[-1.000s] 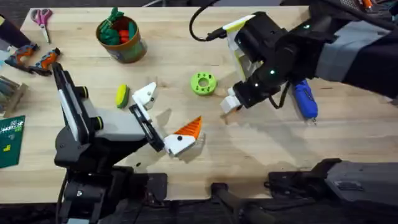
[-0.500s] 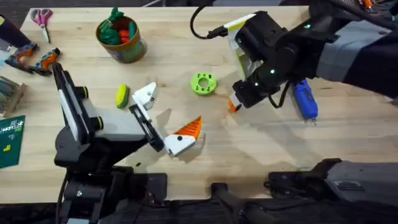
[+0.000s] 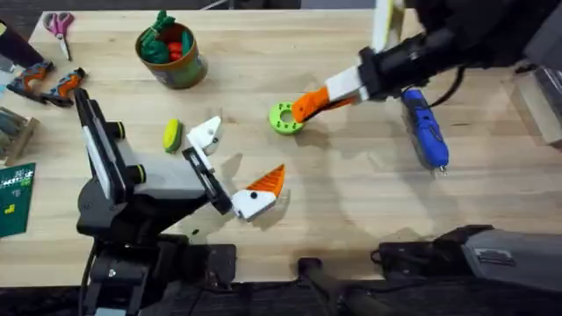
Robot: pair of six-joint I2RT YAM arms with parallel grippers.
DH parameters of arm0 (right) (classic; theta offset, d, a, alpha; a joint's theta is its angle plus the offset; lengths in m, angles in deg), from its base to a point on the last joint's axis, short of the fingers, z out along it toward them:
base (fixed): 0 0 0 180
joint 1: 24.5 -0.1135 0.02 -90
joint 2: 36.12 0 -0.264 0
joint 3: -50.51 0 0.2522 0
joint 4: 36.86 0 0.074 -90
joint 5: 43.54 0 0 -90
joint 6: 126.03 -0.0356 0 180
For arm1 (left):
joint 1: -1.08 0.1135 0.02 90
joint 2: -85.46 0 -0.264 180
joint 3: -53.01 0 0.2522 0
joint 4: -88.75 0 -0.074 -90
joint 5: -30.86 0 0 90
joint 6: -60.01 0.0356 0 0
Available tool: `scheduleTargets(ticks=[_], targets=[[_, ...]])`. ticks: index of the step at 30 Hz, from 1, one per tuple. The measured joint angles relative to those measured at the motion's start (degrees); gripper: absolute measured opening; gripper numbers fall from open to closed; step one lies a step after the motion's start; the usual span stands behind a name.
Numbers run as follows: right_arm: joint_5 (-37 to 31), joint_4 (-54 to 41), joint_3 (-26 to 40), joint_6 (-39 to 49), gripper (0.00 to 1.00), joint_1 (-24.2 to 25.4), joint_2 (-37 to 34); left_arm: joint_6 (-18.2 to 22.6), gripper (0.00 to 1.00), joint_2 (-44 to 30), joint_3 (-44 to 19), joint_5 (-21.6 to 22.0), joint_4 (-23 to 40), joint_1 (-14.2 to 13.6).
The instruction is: Pick up the gripper from the table and insert it into the empty holder that is missing its gripper. Then pick up a screw, insert it into the mounting hole, and use the screwdriver to tighten it. Finally, clean up the table by picking up the vegetable and placing it into the bucket.
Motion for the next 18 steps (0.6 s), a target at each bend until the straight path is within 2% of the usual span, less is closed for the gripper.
scheduleTargets(ticks=[4, 8, 12, 18], targets=[[10.7, -1.7, 0.0, 1.5, 0.012, 3.3, -0.1, 1.0, 0.987, 0.0, 0.0, -1.9, 0.3, 0.0], [19.1, -0.2, -1.2, 4.3, 0.012, 3.2, -1.0, 2.1, 0.986, 0.0, 0.0, -3.4, 0.4, 0.0], [26.3, 5.7, -6.5, 5.1, 0.012, 2.8, -1.2, 2.6, 0.986, 0.0, 0.0, -4.2, 0.5, 0.0], [35.9, 21.1, -16.7, 1.6, 0.011, 2.7, -3.7, 2.9, 0.986, 0.0, 0.0, -4.3, 0.6, 0.0]])
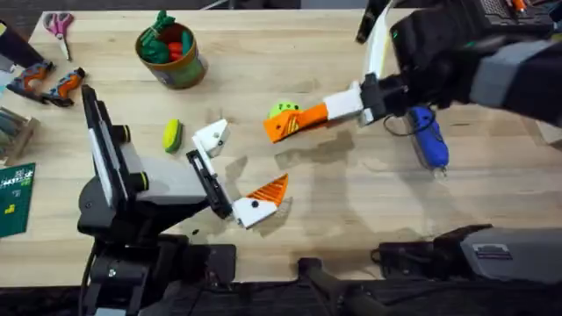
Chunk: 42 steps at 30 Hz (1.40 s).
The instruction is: Pick up the gripper from the table and insert it into the empty holder that is missing its gripper. Then pick up a screw, insert it into the mounting hole, and use the screwdriver to tighten it. Finally, clean up the table by picking up the vegetable and placing it into the bucket.
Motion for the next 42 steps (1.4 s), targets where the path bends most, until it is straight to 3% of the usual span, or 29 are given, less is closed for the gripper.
scheduleTargets(ticks=[5, 10, 19, 25, 42], targets=[[7.4, 8.6, -2.1, -2.5, 0.011, -1.8, -6.8, 0.0, 0.985, 0.0, 0.0, 0.0, 0.0, 0.0], [10.4, 16.9, -2.1, -8.6, 0.011, -5.9, -12.0, 0.0, 0.986, 0.0, 0.0, -0.2, 0.0, 0.0], [11.7, 34.9, -2.0, -27.0, 0.010, -9.7, -12.9, 0.0, 0.986, 0.0, 0.0, -0.4, 0.1, 0.0], [11.1, 35.6, -2.0, -33.0, 0.010, -9.8, -12.9, 0.0, 0.985, 0.0, 0.0, -0.4, 0.1, 0.0], [8.2, 40.9, -2.0, -38.2, 0.010, -10.3, -12.9, 0.0, 0.985, 0.0, 0.0, -0.4, 0.1, 0.0]])
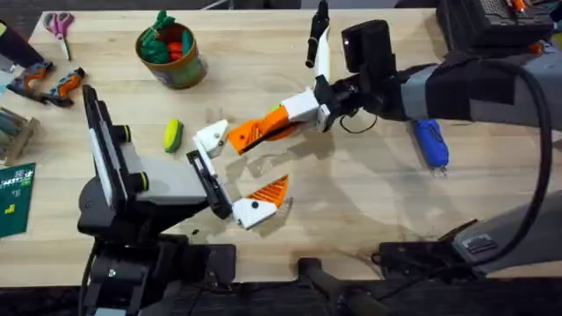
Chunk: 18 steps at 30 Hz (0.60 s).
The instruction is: Pick up the gripper from the table and insert it into the empty holder that is missing its gripper. Then pick up a screw, insert it into the mounting hole, and use the screwdriver to tighten it. Finally, clean up the table by picking up the vegetable and placing it into the bucket.
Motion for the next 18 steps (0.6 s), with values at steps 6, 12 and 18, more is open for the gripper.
scheduleTargets(ticks=[6, 12, 18], targets=[[-1.3, 1.9, 0.0, -0.5, 0.009, -2.3, 0.0, 0.0, 0.985, 0.0, 0.0, 0.5, 0.0, 0.0], [-2.0, 4.8, 0.0, -3.0, 0.009, -3.5, 0.0, 0.1, 0.985, 0.0, 0.0, 1.1, -0.1, 0.1], [-3.0, 13.1, 0.0, -8.6, 0.009, -3.6, 0.0, 0.9, 0.985, 0.0, 0.0, 1.7, -0.2, 0.1]])
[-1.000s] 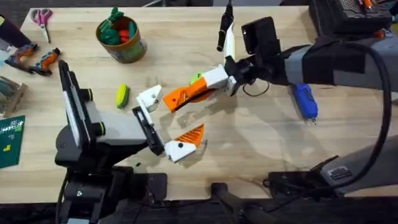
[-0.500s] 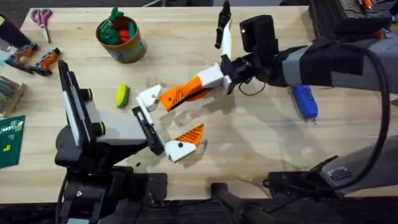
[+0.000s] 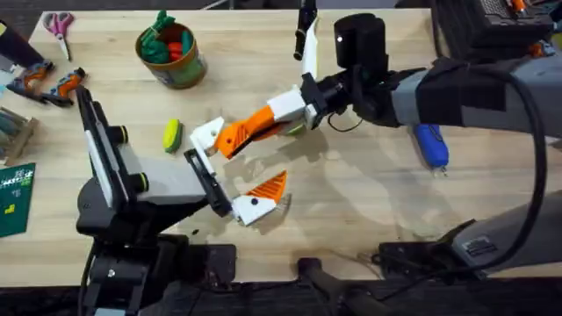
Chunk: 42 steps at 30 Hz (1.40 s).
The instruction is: Pick up the gripper from the table and insert it into the empty holder that is missing its gripper. Then pick up a screw, insert it into the mounting hole, and use the screwdriver to tighten it. Finally, clean up the table by picking up the vegetable and placing it into the bucket.
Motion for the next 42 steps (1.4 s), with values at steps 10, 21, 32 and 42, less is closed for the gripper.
scheduleTargets(ticks=[10, 21, 32, 42], targets=[[-0.3, 1.6, 0.0, -2.7, 0.009, -0.2, -1.5, 0.2, 0.986, 0.0, 0.0, 0.5, 0.1, 0.0], [1.8, 7.9, 1.0, -2.7, 0.009, -0.4, -7.0, -2.4, 0.986, -0.5, 0.0, -0.1, 0.2, 0.0], [-4.2, 12.4, 1.2, -13.0, 0.008, -3.0, -7.1, -3.2, 0.986, -0.6, 0.0, 1.0, 0.2, 0.3], [-7.7, 12.8, 1.5, -15.4, 0.008, -4.4, -7.0, -4.2, 0.986, -0.6, 0.0, 2.8, 0.0, 0.8]])
